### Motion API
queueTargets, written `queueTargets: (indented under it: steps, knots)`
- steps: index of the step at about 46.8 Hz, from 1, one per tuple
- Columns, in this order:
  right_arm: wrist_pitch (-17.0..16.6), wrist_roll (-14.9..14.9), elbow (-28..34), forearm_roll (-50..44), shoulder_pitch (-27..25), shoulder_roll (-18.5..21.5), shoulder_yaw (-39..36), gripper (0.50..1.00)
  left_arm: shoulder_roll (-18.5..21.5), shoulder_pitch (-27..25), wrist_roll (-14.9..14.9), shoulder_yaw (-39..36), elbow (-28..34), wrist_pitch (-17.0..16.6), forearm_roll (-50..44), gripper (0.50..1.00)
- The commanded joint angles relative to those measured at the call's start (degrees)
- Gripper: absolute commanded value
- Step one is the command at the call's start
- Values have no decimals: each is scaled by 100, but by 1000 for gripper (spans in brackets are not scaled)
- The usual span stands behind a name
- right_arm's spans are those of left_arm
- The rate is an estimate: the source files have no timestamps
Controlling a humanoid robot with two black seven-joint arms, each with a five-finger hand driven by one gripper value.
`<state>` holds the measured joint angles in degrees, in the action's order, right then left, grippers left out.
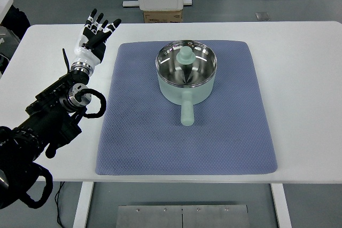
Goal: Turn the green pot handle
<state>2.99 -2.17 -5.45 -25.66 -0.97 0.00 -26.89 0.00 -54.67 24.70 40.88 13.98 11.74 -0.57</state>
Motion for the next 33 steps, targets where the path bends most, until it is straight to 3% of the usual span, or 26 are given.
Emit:
queueTargets:
  steps: [1,18,27,33]
  knots:
    - [0,6,0,0,0,0,0,1000,0,-61,0,8,0,-31,-5,1000]
    - [9,-3,0,0,0,0,0,1000,0,-185,-9,-9,0,48,109,1000]
    - [0,-3,0,0,0,0,0,1000,0,-185,-9,-9,0,557,101,1000]
    - [0,6,0,0,0,0,0,1000,0,-185,-18,-27,0,584,127,1000]
